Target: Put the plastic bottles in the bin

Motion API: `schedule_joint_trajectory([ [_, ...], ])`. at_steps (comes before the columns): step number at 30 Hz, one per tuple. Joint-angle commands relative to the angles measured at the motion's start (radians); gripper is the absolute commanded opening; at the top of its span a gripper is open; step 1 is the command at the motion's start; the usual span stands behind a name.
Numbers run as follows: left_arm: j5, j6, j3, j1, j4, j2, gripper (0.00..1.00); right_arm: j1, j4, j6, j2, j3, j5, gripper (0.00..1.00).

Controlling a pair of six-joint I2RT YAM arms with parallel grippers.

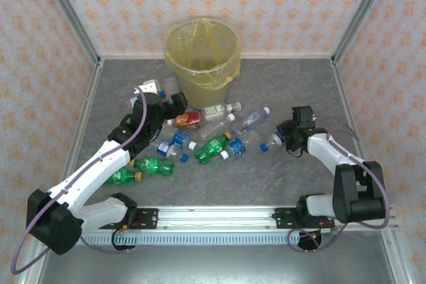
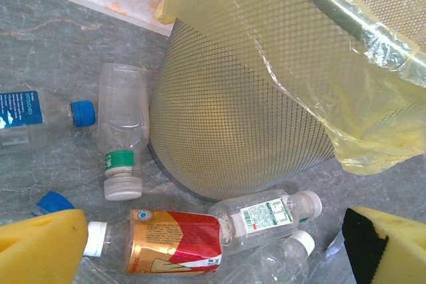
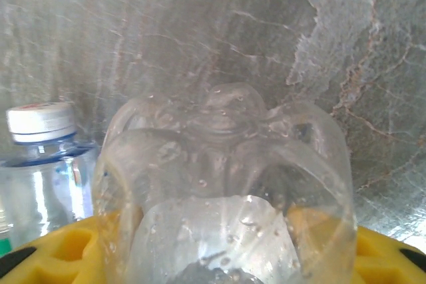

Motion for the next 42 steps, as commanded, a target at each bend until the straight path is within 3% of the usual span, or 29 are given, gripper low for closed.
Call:
schedule_joint_trajectory([
  [1, -0.006, 0.016, 0.035, -0.009, -0.022, 0.012, 0.99, -0.001, -0.041, -0.037, -0.042, 0.056, 0.052, 0.48],
  [8, -0.027, 0.018, 0.046, -0.01, -0.041, -0.011, 0.99, -0.001, -0.052, -0.091, -0.111, 0.191, 0.07, 0.46],
  [19, -0.144, -0.006, 0.013, -0.009, -0.059, -0.094, 0.99, 0.065, 0.031, -0.154, -0.052, 0.572, 0.062, 0.46],
  [29, -0.179, -0.013, 0.0, -0.01, -0.093, -0.16, 0.99, 0.226, 0.046, -0.257, 0.235, 1.026, 0.064, 0.46],
  [42, -0.217, -0.033, -0.025, -0.009, -0.194, -0.269, 0.99, 0.417, -0.134, -0.388, 0.643, 1.528, 0.102, 0.47],
])
